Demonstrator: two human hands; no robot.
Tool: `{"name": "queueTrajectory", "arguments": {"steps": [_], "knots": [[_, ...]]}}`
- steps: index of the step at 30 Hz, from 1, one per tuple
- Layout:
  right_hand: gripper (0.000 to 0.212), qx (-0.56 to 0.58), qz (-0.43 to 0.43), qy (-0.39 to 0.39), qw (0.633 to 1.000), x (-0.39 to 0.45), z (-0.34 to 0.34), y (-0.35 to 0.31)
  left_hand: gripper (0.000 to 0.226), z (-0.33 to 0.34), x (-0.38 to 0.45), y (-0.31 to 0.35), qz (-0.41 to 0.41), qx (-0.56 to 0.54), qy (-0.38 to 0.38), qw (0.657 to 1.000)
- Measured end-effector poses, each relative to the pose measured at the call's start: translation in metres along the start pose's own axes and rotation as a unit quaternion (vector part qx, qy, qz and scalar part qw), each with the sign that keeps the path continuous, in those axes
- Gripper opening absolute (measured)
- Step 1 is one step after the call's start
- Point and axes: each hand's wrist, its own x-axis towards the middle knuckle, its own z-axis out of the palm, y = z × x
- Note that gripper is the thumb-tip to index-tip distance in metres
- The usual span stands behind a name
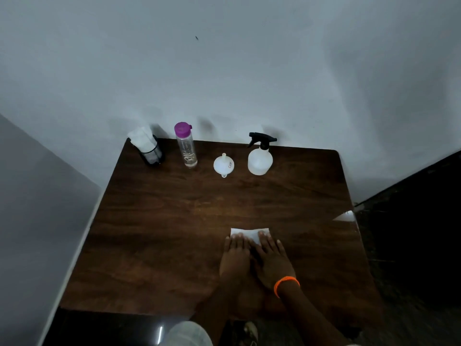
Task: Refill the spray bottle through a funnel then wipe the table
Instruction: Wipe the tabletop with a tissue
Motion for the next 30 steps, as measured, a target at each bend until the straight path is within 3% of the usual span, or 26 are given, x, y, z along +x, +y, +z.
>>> {"name": "queueTrajectory", "arguments": {"steps": [9, 17, 21, 25, 30], "knots": [[0.077, 0.008, -0.017, 0.048, 0.999, 0.093, -0.061, 0.014, 0.068, -0.061, 0.100, -0.030, 0.031, 0.012, 0.025, 0.999], [0.061, 0.020, 0.001, 0.075, 0.997, 0.151, -0.097, 0.032, 0.065, -0.087, 0.171, -0.051, 0.077, 0.009, 0.051, 0.996], [0.062, 0.020, 0.010, 0.071, 0.997, 0.156, -0.103, 0.051, 0.066, -0.089, 0.181, -0.033, 0.083, 0.008, 0.062, 0.995], [0.078, 0.018, 0.029, 0.067, 0.997, 0.146, -0.102, 0.071, 0.067, -0.092, 0.182, -0.009, 0.100, 0.014, 0.059, 0.993], [0.073, 0.029, 0.052, 0.075, 0.995, 0.111, -0.087, 0.083, 0.064, -0.078, 0.167, 0.013, 0.124, 0.020, 0.046, 0.991]]}}
